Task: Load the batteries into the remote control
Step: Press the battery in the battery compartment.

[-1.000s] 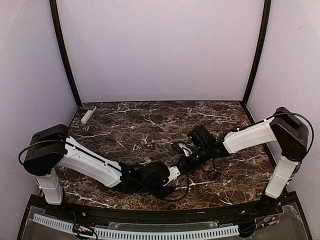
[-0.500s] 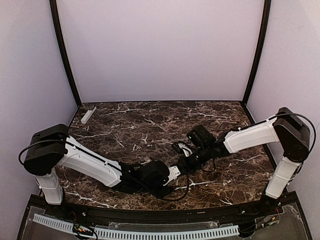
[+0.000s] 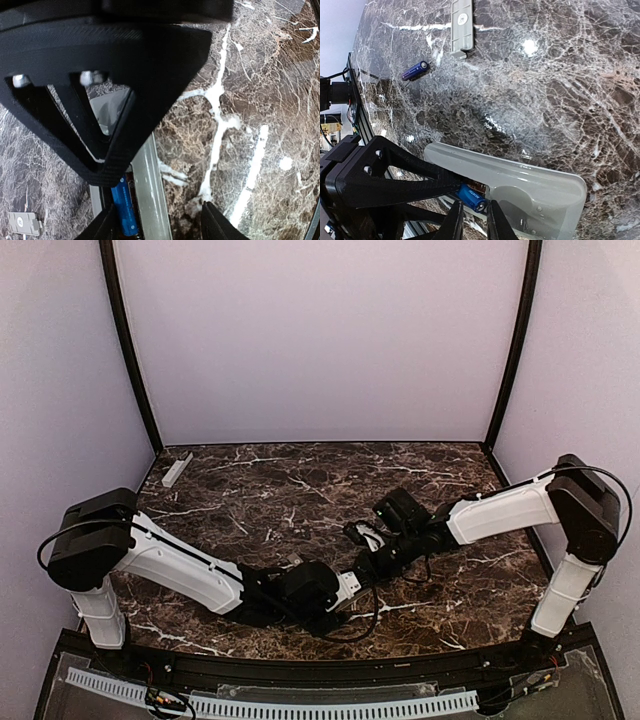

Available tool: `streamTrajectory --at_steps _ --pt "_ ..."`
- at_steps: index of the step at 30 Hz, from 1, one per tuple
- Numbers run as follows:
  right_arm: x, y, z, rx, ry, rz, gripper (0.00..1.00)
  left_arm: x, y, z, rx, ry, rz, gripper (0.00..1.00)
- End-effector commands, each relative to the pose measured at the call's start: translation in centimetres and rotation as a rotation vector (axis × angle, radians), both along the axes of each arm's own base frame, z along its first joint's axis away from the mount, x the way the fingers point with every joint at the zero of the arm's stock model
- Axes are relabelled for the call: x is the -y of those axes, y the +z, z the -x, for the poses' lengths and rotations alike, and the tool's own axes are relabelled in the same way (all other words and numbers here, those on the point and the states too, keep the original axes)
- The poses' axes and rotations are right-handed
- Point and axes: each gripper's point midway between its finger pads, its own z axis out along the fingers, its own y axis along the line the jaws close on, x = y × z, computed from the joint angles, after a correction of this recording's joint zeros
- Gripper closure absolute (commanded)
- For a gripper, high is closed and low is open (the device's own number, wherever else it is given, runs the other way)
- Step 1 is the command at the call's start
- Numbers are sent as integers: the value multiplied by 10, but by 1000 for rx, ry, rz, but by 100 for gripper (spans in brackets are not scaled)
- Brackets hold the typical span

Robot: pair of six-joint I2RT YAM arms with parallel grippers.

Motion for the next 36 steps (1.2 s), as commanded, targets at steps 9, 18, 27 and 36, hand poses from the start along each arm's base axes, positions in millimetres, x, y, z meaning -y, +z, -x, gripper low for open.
streamTrajectory --at_steps 9,18,27,36 --pt "-7 1 -1 3 16 -16 90 -7 -14 6 -29 -20 -49 43" --pt "-7 -14 7 -25 28 9 93 -7 -15 6 -30 -20 -53 44" --pt "-7 -22 17 -50 58 31 97 -8 -17 7 -34 -23 -54 44" --pt "-2 -35 32 -87 94 83 98 -6 -18 7 -34 -25 -48 44"
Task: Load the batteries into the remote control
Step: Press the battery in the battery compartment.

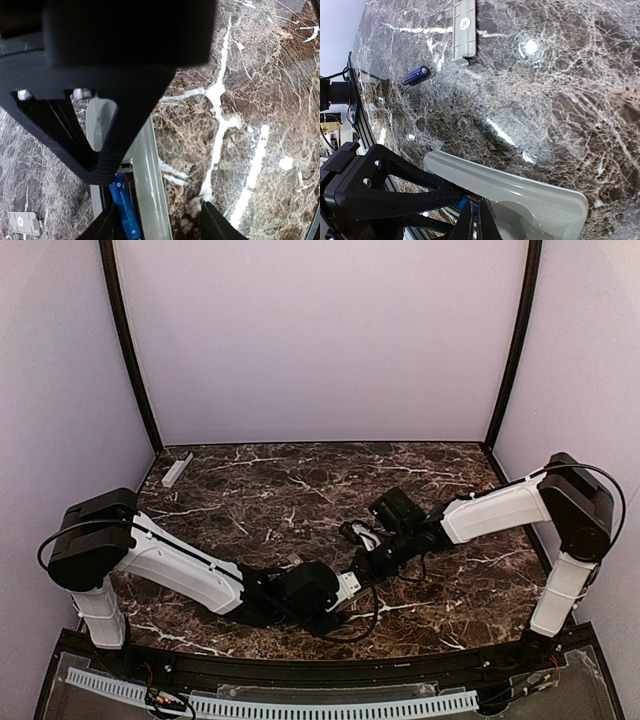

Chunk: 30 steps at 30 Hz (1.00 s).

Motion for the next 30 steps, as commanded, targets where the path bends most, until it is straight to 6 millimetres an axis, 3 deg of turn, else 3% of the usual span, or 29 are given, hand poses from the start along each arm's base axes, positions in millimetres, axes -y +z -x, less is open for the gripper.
streamTrajectory --at_steps 1,9,17,30 --pt "6 -32 36 -92 78 95 98 -6 -17 7 -35 -25 -45 44" --pt "11 -46 44 -109 82 134 98 -7 -19 8 -36 -24 -47 44" --pt "10 -46 39 -35 98 201 98 -6 -17 7 -32 -23 -44 40" --pt "6 -22 29 16 69 157 98 -5 23 2 41 -38 26 28"
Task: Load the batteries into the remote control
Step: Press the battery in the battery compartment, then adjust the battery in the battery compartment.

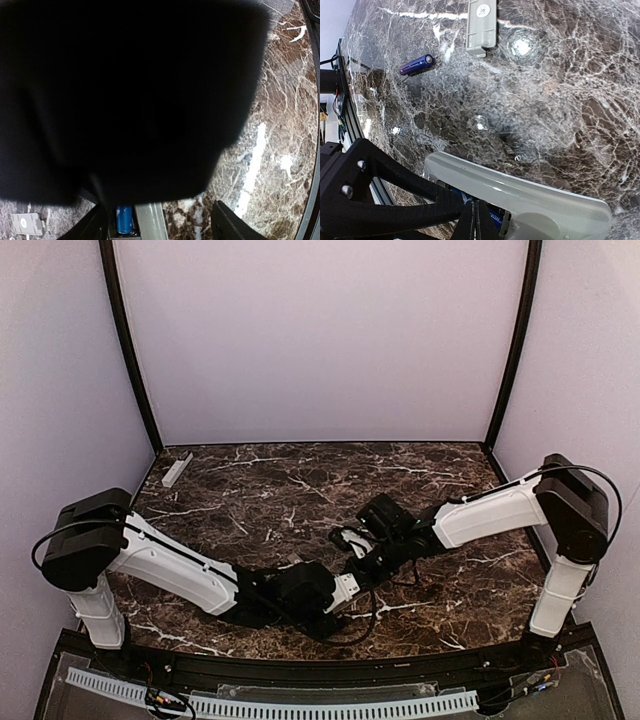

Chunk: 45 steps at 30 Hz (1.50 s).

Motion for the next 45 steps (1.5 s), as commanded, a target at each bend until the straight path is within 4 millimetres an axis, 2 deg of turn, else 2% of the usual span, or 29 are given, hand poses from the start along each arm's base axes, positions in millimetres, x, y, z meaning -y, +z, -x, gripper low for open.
streamTrajectory --at_steps 1,5,10,15,20,21,24,26,29,32,34,35,37,40,45 --pt "17 -12 15 -45 -1 87 98 -4 16 1 22 -20 7 28" --pt "15 13 0 -18 -43 5 96 -5 22 1 30 -25 7 28" --pt "18 45 -20 23 -98 -86 91 -6 39 1 47 -36 30 27" --pt "29 60 -36 47 -133 -133 87 -14 59 -6 5 -11 92 24" --pt "48 56 -44 42 -160 -135 84 -30 79 -21 -139 42 175 24" --pt "51 56 -45 42 -164 -138 84 -30 79 -17 -181 28 177 26" --pt "59 52 -43 34 -161 -142 82 -39 77 -24 -234 73 171 29" --pt "62 46 -38 20 -152 -137 80 -43 72 -24 -272 85 143 33" --pt "62 39 -33 -5 -141 -140 79 -38 68 -7 -329 -1 134 38" --pt "61 30 -32 -22 -136 -136 79 -31 60 18 -273 -148 77 38" --pt "60 26 -32 -29 -132 -133 78 -26 50 25 -211 -192 27 36" --pt "60 24 -32 -34 -131 -129 77 -27 39 24 -204 -184 -12 36" --pt "60 21 -32 -38 -134 -128 77 -24 30 23 -179 -186 -48 36" --pt "60 19 -31 -45 -133 -128 76 -17 26 23 -154 -180 -56 36" --pt "60 16 -30 -51 -132 -132 76 -13 19 12 -107 -125 -70 35"
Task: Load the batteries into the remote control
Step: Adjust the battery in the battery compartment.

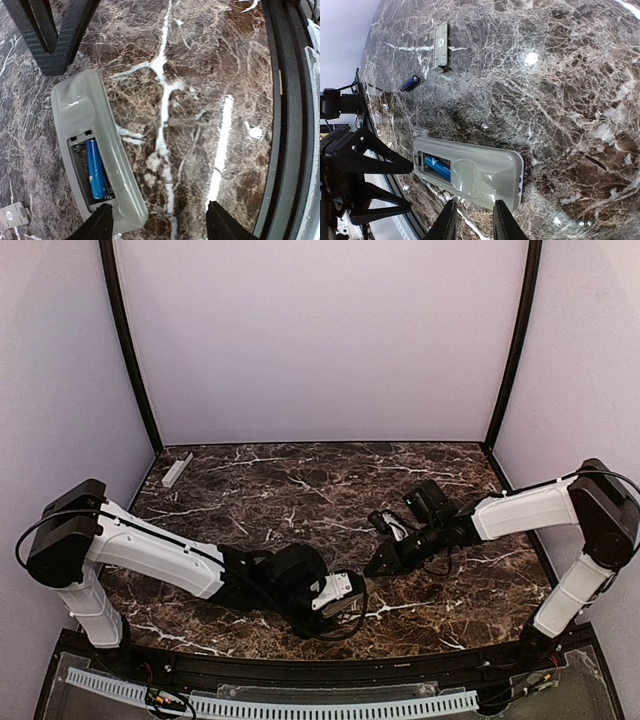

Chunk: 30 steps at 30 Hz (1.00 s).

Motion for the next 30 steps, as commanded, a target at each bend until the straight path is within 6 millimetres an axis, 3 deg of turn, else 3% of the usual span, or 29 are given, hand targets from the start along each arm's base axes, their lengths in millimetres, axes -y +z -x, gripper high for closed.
streamTrajectory --at_steps 1,15,30 --pt "-2 -6 1 -4 11 -18 76 6 7 -14 75 36 -2 35" --pt "-3 -9 4 -25 11 -29 74 9 -11 -17 65 52 -49 37" --pt "0 -14 8 -42 10 -27 74 3 -42 -10 -21 62 -186 49"
